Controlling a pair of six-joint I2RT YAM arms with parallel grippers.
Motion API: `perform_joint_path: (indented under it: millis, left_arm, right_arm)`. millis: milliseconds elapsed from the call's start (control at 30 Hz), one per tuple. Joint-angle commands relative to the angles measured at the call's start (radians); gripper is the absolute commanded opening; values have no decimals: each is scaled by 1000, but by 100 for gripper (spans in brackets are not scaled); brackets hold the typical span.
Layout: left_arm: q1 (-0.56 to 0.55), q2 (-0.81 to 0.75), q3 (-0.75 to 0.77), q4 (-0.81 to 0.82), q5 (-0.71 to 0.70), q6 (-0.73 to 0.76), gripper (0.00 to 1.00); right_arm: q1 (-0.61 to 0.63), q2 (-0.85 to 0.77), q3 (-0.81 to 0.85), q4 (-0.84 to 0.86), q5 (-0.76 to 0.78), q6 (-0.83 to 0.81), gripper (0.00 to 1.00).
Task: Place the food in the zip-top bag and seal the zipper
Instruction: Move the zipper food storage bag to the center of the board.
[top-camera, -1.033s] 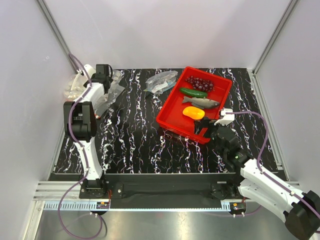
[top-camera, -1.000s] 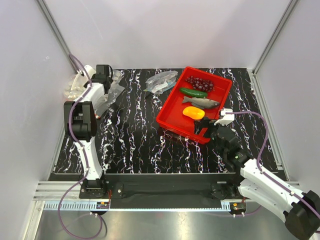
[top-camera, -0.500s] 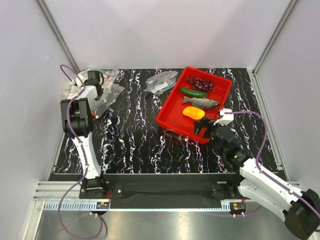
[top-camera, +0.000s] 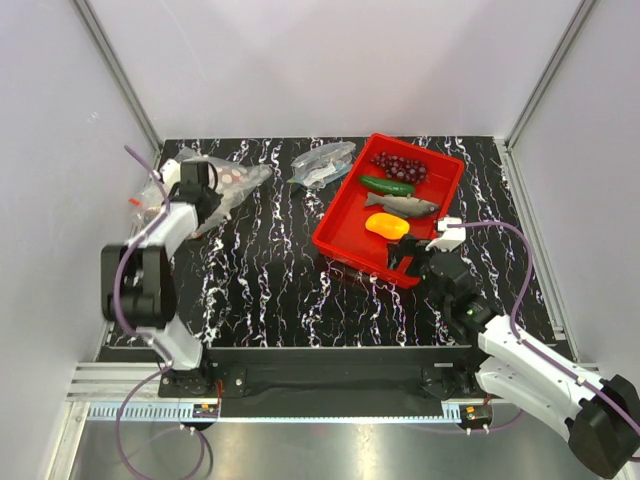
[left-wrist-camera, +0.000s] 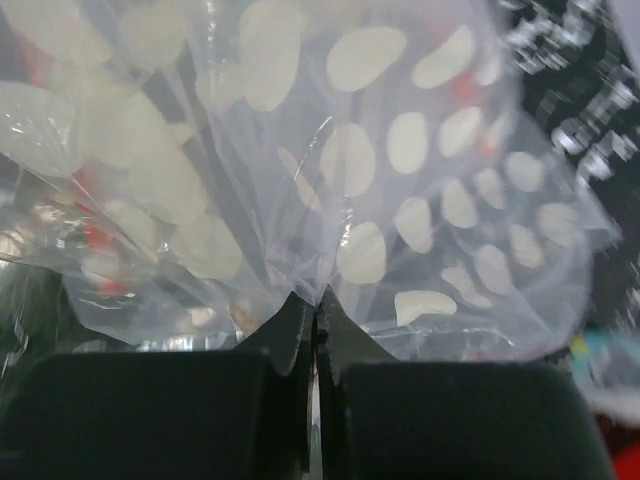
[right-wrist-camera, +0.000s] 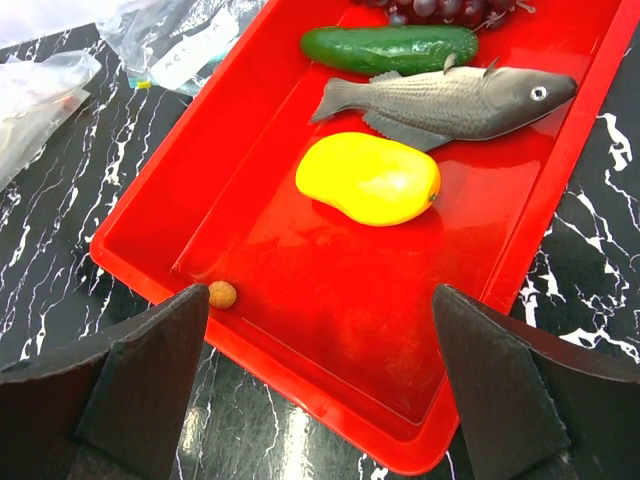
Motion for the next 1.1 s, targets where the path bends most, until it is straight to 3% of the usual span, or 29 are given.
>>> perform_joint_path:
  millis: [0, 133, 233, 267, 367, 400, 500, 633, 900, 1067]
  left_arm:
    - [-60, -229, -131, 110, 19, 50, 0]
    - [-112, -392, -328, 138, 36, 84, 0]
    - [-129, -472, -375, 88, 24, 130, 5]
    - [-127, -481, -377, 69, 15, 142, 17]
    - [-124, -492, -371, 17, -57, 169, 34]
    - [-121, -487, -356, -7, -79, 175, 54]
    - [-121, -483, -333, -27, -80, 181, 83]
    - [-123, -476, -308, -34, -71, 185, 94]
    - [-95, -326, -207, -40, -48, 235, 94]
    - [-97, -296, -196, 2, -11, 248, 86]
  right_arm:
    - [-2, -4, 36, 13, 22, -5, 100]
    - [-3, -12, 32, 13, 14, -5, 100]
    - [-3, -10, 32, 19, 5, -5, 100]
    - [-3, -7, 33, 21, -1, -5, 100]
    - [-5, 1, 36, 21, -7, -5, 100]
    - [-3, 5, 38, 21, -11, -4, 100]
    - [-3, 5, 41, 16, -12, -4, 100]
    - [-3, 5, 39, 16, -15, -4, 100]
    - [-3, 10, 41, 19, -32, -1, 100]
    - [-3, 11, 39, 22, -34, -1, 100]
